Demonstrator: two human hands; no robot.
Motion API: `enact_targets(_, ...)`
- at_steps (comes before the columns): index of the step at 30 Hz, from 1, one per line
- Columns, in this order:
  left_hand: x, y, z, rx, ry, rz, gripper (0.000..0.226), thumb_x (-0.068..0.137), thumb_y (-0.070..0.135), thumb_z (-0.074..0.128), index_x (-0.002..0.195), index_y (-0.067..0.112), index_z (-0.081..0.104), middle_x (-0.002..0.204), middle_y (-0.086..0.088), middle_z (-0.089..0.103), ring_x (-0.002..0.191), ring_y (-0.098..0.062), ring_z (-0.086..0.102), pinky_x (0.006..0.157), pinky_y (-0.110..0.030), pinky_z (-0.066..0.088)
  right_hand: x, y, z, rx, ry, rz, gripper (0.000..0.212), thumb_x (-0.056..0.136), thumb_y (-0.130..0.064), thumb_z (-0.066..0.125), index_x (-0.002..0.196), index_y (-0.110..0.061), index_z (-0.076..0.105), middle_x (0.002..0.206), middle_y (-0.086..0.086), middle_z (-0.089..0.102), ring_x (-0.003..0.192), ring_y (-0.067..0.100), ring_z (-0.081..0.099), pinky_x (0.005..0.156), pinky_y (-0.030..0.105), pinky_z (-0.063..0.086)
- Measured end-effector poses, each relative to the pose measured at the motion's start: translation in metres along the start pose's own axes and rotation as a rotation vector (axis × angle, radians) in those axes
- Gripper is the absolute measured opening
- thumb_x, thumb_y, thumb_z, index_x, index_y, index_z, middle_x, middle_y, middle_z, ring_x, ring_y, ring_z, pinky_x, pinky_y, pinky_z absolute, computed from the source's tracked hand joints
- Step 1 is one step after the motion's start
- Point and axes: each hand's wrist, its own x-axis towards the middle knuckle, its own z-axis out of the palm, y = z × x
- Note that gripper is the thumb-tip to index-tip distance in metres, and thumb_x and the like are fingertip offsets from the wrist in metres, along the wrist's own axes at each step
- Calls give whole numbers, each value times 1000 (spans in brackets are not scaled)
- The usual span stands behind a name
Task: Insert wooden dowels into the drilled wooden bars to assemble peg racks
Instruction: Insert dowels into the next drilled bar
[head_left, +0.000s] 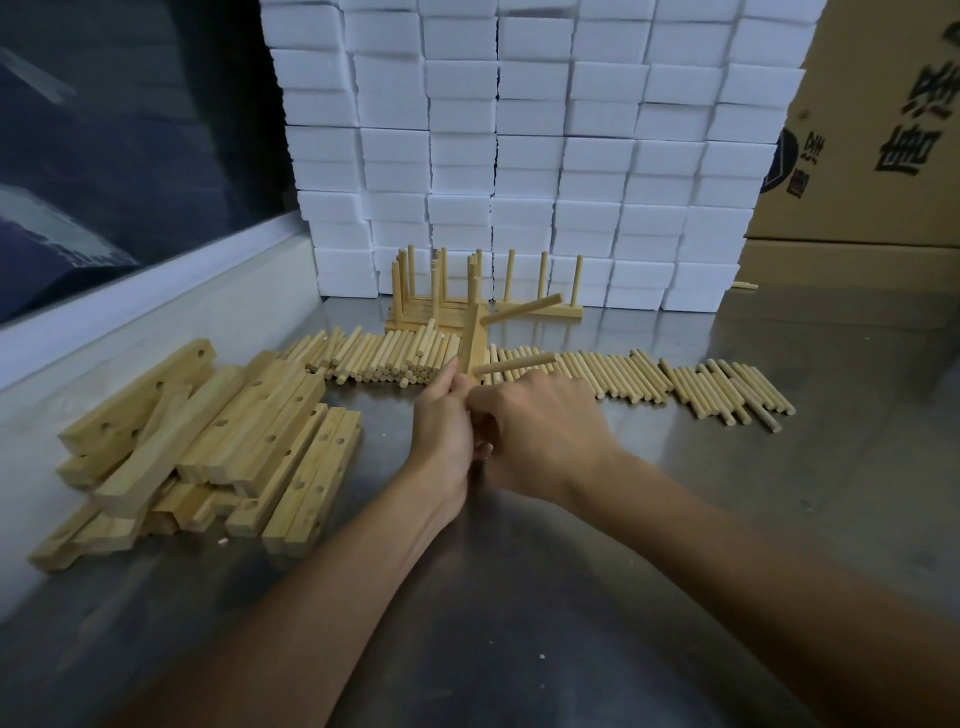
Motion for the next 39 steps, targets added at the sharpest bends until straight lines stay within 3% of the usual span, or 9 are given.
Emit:
enact_targets(3, -3, 2, 0, -2, 2, -10, 46, 105, 12, 41, 150, 22, 40, 123, 0, 65, 92, -10, 62, 61, -18, 52, 0, -3, 3, 58, 9, 65, 13, 78, -25, 60, 88, -24, 67, 64, -7, 48, 57, 21, 41, 47, 23, 15)
enact_targets(6, -2, 2, 0, -48, 8, -22, 47, 105, 9, 42, 151, 18, 38, 142, -7, 53, 97, -11, 61, 58, -12, 50, 2, -7, 6, 114, -1, 166, 13, 74, -24, 60, 85, -27, 67, 62, -7, 52, 58, 20, 45, 48, 23, 22)
enact_targets(9, 0, 3, 1, -66, 10, -20, 47, 105, 8, 43, 151, 17, 38, 140, -8, 55, 87, -6, 61, 58, -12, 51, 6, -7, 9, 192, -19, 268, 3, 74, -24, 61, 73, -26, 61, 60, -7, 53, 58, 18, 50, 49, 24, 29)
enact_targets(15, -1, 3, 2, -76, -8, -37, 47, 106, 8, 38, 152, 18, 37, 140, -14, 56, 118, -27, 60, 103, -41, 48, 17, -3, 6, 375, -112, 445, 8, 73, -21, 62, 65, -20, 65, 61, -3, 61, 60, 17, 60, 57, 28, 50)
enact_targets(21, 2, 4, 0, -102, 3, -55, 47, 105, 9, 39, 151, 19, 41, 136, -11, 60, 113, -25, 63, 86, -35, 55, 23, -5, 0, 234, -122, 295, 8, 76, -23, 62, 78, -17, 67, 68, -1, 61, 65, 18, 61, 62, 32, 56)
enact_targets(26, 3, 4, -3, -99, 53, -33, 43, 104, 12, 41, 145, 21, 48, 86, 0, 74, 63, -7, 71, 48, -19, 53, 14, -6, 1, -56, -51, 7, 19, 79, -25, 58, 96, -23, 67, 59, -8, 33, 56, 19, 40, 50, 24, 26)
enact_targets(32, 5, -1, 0, -76, -33, -8, 45, 106, 10, 39, 150, 17, 39, 134, -10, 60, 114, -23, 61, 100, -37, 49, 14, -3, 9, 377, -78, 455, 8, 72, -24, 61, 74, -18, 67, 70, -3, 64, 66, 17, 61, 57, 26, 47)
enact_targets(36, 7, -6, -1, -66, -50, -13, 44, 106, 17, 38, 150, 23, 42, 100, -6, 62, 95, -24, 51, 83, -40, 39, 21, 2, 9, 487, -140, 535, 9, 69, -23, 63, 68, -17, 70, 60, -3, 65, 60, 14, 62, 52, 25, 46)
enact_targets(39, 9, -6, -1, -57, -41, 2, 43, 107, 18, 38, 149, 26, 43, 100, 2, 68, 91, -22, 62, 84, -40, 45, 19, 4, 9, 467, -131, 473, 4, 69, -21, 68, 67, -18, 70, 65, -2, 67, 62, 14, 62, 55, 26, 51)
